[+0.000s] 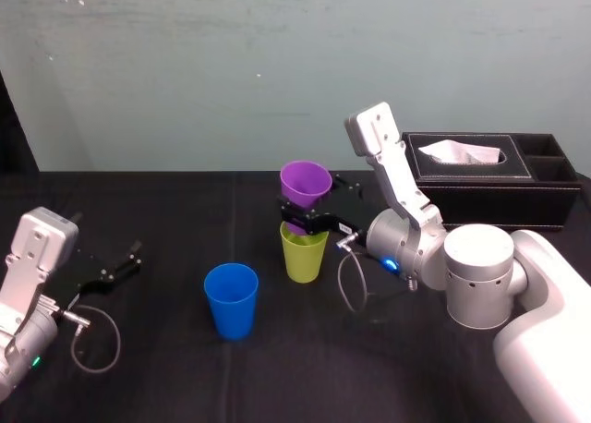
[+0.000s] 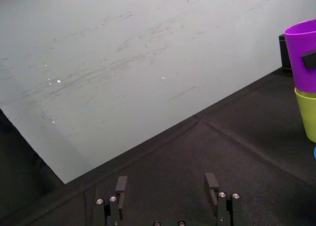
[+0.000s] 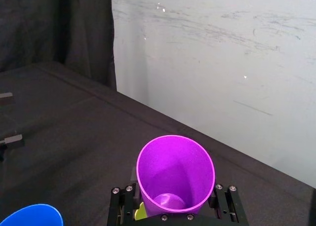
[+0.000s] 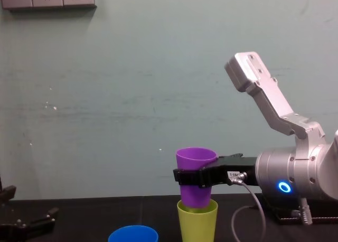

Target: Stack the three plastic cups sequentially using one hand.

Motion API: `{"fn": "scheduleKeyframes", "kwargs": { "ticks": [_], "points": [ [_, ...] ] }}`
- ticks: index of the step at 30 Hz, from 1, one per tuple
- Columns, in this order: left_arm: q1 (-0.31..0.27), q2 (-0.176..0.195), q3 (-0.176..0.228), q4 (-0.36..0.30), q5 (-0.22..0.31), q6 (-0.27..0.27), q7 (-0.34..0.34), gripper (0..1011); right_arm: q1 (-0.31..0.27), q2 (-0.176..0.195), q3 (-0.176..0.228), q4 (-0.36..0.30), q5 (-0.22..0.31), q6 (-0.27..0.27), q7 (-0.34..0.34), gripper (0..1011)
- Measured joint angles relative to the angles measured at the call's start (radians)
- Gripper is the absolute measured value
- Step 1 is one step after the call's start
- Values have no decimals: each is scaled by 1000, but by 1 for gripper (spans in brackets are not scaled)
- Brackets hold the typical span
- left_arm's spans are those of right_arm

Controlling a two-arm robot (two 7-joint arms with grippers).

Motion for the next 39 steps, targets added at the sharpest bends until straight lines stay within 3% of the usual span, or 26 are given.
{"fn": "scheduleKeyframes", "kwargs": {
  "ticks": [31,34,39],
  "points": [
    [0,0,0,0,0,0,0,1000,4,-8,-7,33,-10,-11,6,743],
    [0,0,0,0,0,0,0,1000,4,-8,-7,33,-10,-11,6,776],
    [0,0,0,0,0,0,0,1000,3,-7,-7,32,-10,-11,6,916]
  ]
}}
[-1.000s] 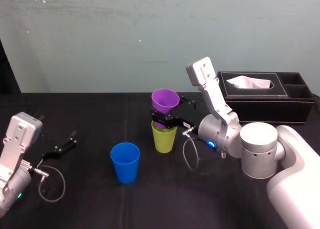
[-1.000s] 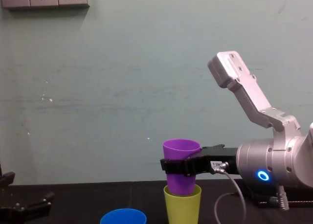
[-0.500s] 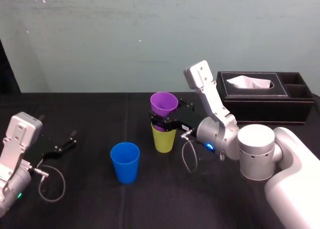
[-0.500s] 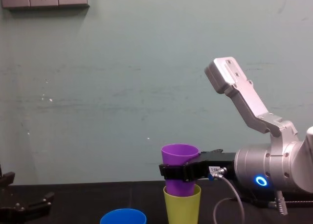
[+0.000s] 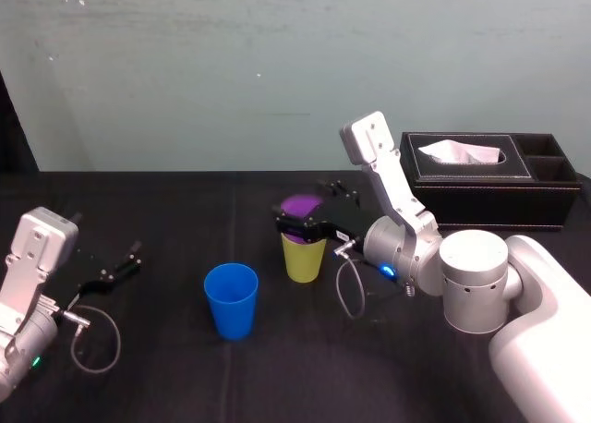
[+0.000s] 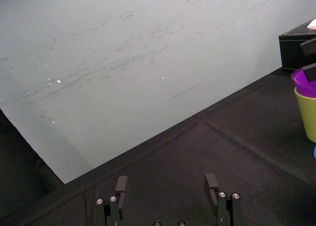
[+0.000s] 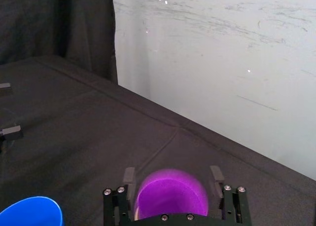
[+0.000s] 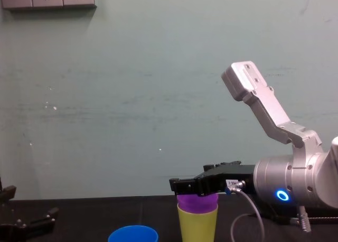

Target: Stack the three plastic cups sequentially using one hand.

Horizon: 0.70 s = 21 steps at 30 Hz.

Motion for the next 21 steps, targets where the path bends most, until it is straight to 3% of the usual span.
{"fn": "scheduleKeyframes", "kwargs": {
  "ticks": [4,13,21],
  "points": [
    [0,0,0,0,0,0,0,1000,0,0,0,-1,0,0,0,1003],
    [0,0,0,0,0,0,0,1000,0,1,1,-2,1,0,0,1003],
    [0,0,0,0,0,0,0,1000,-28,33,15,-50,27,-51,37,1003]
  ]
}}
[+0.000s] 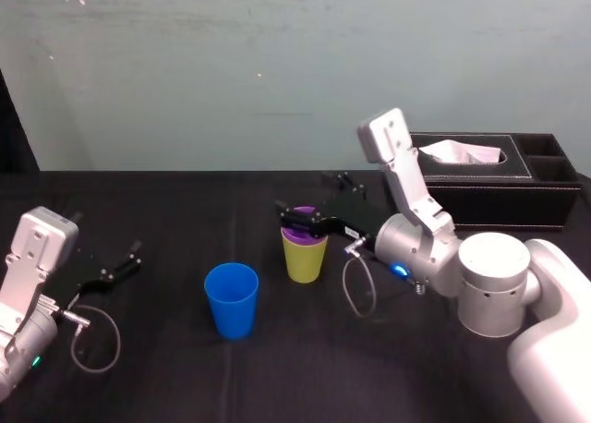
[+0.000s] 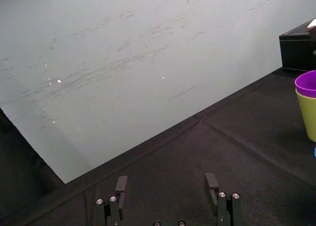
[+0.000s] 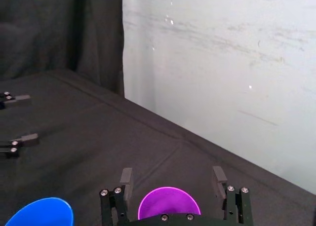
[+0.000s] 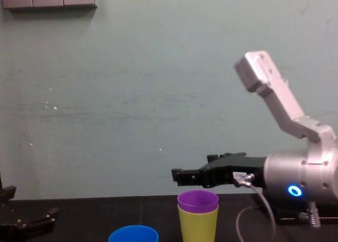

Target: Stack the three plastic cups sequentially using one hand.

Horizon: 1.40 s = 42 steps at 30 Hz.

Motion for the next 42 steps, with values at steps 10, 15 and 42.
{"fn": "scheduleKeyframes", "kwargs": {
  "ticks": [10,15,42],
  "points": [
    [0,0,0,0,0,0,0,1000,-74,84,19,-122,59,10,55,1003],
    [0,0,0,0,0,0,0,1000,-118,140,19,-198,97,44,96,1003],
    [0,0,0,0,0,0,0,1000,-145,224,-141,-266,139,177,173,1003]
  ]
}}
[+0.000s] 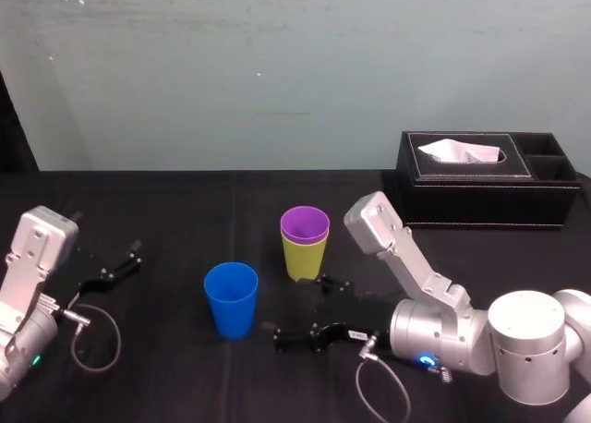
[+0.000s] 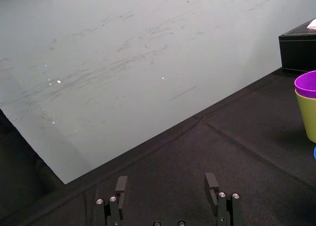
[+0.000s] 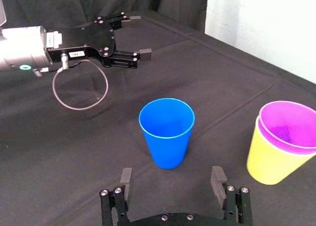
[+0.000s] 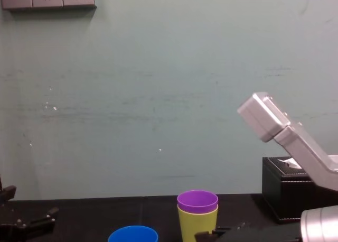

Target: Stack the three plastic cups sequentially using one hand.

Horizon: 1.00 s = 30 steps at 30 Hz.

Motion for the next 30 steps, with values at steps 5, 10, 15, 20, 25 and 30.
{"fn": "scheduleKeyframes", "kwargs": {
  "ticks": [5,10,15,20,25,30],
  "points": [
    [0,0,0,0,0,0,0,1000,5,-11,-9,7,10,17,-16,1003],
    [0,0,0,0,0,0,0,1000,14,-24,-23,18,20,34,-38,1003],
    [0,0,0,0,0,0,0,1000,27,-35,-36,34,21,36,-52,1003],
    [0,0,0,0,0,0,0,1000,48,-51,-55,59,9,31,-61,1003],
    [0,0,0,0,0,0,0,1000,60,-63,-66,76,0,22,-62,1003],
    [0,0,0,0,0,0,0,1000,74,-77,-79,100,-12,7,-61,1003]
  ]
}}
